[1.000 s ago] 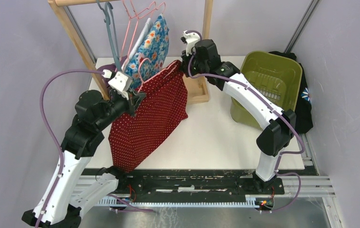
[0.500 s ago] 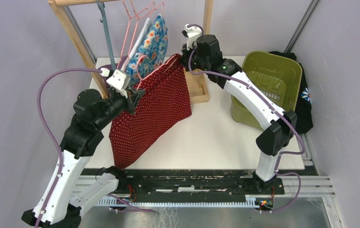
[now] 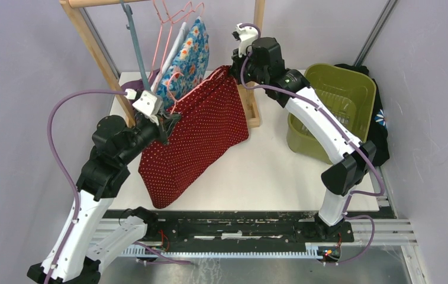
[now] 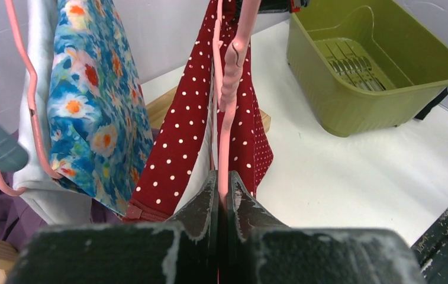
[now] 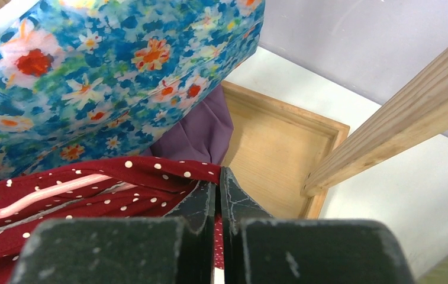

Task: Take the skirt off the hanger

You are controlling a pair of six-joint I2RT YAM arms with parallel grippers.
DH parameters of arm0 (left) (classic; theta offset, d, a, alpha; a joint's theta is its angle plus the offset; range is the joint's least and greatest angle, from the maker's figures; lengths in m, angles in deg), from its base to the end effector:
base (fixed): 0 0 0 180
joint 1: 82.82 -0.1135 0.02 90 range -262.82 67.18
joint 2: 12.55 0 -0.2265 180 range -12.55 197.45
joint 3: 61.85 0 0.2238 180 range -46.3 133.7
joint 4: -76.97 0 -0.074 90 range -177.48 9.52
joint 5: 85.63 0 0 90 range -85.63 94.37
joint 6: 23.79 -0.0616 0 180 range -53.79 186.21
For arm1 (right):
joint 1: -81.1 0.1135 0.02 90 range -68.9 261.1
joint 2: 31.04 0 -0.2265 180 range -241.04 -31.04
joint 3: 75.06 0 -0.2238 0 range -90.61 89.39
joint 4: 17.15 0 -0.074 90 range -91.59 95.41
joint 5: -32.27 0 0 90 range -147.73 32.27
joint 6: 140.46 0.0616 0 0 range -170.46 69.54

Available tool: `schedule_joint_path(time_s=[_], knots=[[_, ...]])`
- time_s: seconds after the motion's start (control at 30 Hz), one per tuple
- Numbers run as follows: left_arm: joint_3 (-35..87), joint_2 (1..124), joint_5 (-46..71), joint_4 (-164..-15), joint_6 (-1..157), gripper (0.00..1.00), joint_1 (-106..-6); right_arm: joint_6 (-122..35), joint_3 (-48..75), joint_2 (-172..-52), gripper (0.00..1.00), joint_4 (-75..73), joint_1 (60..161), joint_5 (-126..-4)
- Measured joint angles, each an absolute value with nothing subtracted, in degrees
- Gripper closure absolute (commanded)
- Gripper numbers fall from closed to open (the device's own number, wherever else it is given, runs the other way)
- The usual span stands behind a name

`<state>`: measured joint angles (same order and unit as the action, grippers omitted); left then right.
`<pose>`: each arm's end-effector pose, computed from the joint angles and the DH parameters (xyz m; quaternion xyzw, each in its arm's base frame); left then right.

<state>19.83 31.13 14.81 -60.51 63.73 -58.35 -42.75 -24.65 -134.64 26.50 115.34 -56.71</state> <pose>0.1471 -0.0792 0.3971 0.2305 0.6969 -0.1945 0.6507 0.3343 0.2262 0.3906 -0.1801 0.7869 0.2045 0.5536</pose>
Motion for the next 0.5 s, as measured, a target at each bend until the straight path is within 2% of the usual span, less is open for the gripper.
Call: schedule_joint_path(time_s=[0.5], knots=[[17.47, 31.0, 14.68, -61.85, 63.68, 0.97, -58.35, -42.21, -29.99, -135.05, 0.99, 30.42, 113.31, -59.03]])
